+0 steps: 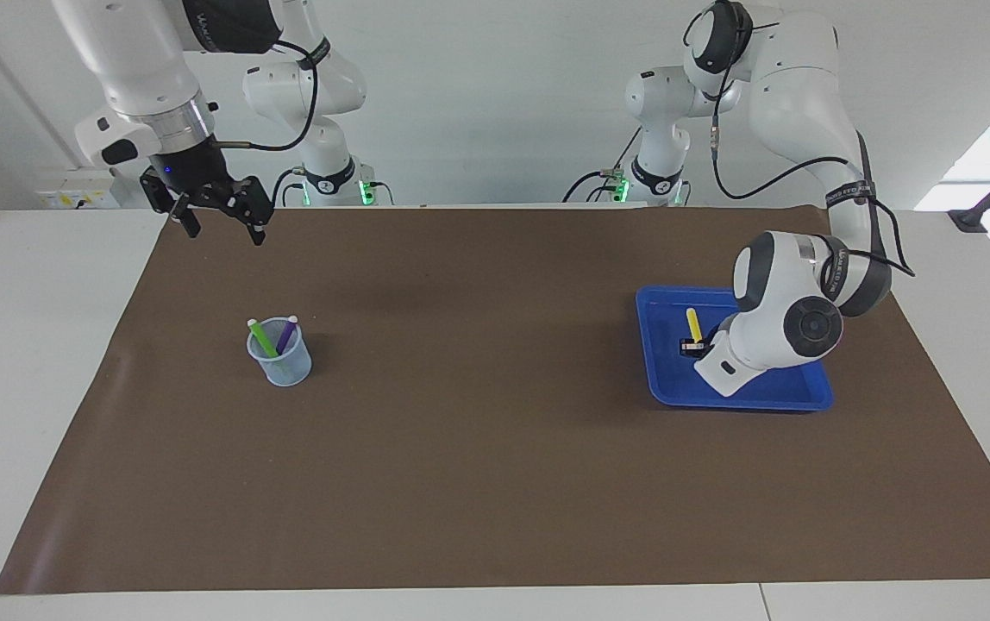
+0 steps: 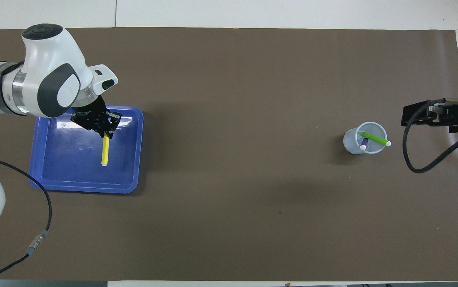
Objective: Right arm passes pens to left for tray arrangement
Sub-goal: 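Lower the yellow pen into the blue tray with the left gripper, then release the yellow pen and raise the left gripper while the right gripper reaches the cup, then grasp the purple pen in the white cup with the right gripper, then carry the purple pen toward the left gripper while the left gripper opens, then close the left gripper on the purple pen held by the right gripper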
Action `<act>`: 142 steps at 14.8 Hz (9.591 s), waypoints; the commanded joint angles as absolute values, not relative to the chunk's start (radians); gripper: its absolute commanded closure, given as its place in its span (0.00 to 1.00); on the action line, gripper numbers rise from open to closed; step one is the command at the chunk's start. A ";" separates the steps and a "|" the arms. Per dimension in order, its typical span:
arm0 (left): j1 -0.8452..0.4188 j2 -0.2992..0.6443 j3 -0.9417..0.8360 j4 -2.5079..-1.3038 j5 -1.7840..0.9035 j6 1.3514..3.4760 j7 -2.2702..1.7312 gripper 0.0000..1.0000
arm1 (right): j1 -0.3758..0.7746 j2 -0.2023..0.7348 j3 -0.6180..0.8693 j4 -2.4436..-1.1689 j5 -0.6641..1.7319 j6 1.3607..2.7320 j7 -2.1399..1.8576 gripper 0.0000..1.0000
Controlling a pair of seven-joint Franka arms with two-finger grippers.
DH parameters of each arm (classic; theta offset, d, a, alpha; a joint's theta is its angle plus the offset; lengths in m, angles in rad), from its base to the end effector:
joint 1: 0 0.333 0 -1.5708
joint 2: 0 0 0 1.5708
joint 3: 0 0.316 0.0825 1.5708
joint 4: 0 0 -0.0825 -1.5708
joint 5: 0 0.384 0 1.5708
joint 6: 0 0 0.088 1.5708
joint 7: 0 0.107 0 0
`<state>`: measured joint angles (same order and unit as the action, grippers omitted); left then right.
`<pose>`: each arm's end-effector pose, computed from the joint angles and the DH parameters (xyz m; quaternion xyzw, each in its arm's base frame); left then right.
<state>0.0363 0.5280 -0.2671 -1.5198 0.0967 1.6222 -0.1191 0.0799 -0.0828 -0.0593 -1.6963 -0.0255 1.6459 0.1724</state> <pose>0.6354 -0.1154 0.3367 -0.9771 0.0633 0.2025 0.0134 0.5347 0.0072 0.6166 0.9970 -0.0750 0.0170 0.0087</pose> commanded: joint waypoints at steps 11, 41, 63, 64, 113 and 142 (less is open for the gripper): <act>0.060 0.505 -0.268 -1.626 0.129 1.756 -0.100 0.12 | 0.058 -0.080 -0.046 -1.860 -0.040 1.778 0.109 0.00; 0.169 0.230 -0.262 -1.561 -0.409 1.595 -0.425 0.00 | 0.156 -0.069 -0.046 -2.279 -0.265 2.273 0.193 0.61; 0.293 -0.297 -0.261 -2.247 -1.153 1.790 -0.476 0.00 | 0.141 -0.078 -0.046 -2.289 -0.261 2.227 0.193 1.00; 0.293 -0.304 -0.262 -2.256 -1.161 1.789 -0.476 0.00 | 0.141 -0.078 -0.046 -2.287 -0.261 2.227 0.193 1.00; 0.015 -0.224 -0.281 -2.227 -1.486 2.118 -0.787 0.04 | 0.459 -0.083 0.087 -2.036 1.289 2.273 0.331 1.00; 0.074 -0.259 -0.276 -2.256 -1.316 1.959 -0.740 1.00 | 0.488 -0.057 0.120 -2.002 1.282 2.338 0.405 1.00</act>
<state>0.0728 -0.2311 -0.2780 -2.2350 -1.3144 1.9581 -0.7495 0.4866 -0.0633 0.1084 -2.0105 1.2696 2.3450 0.3962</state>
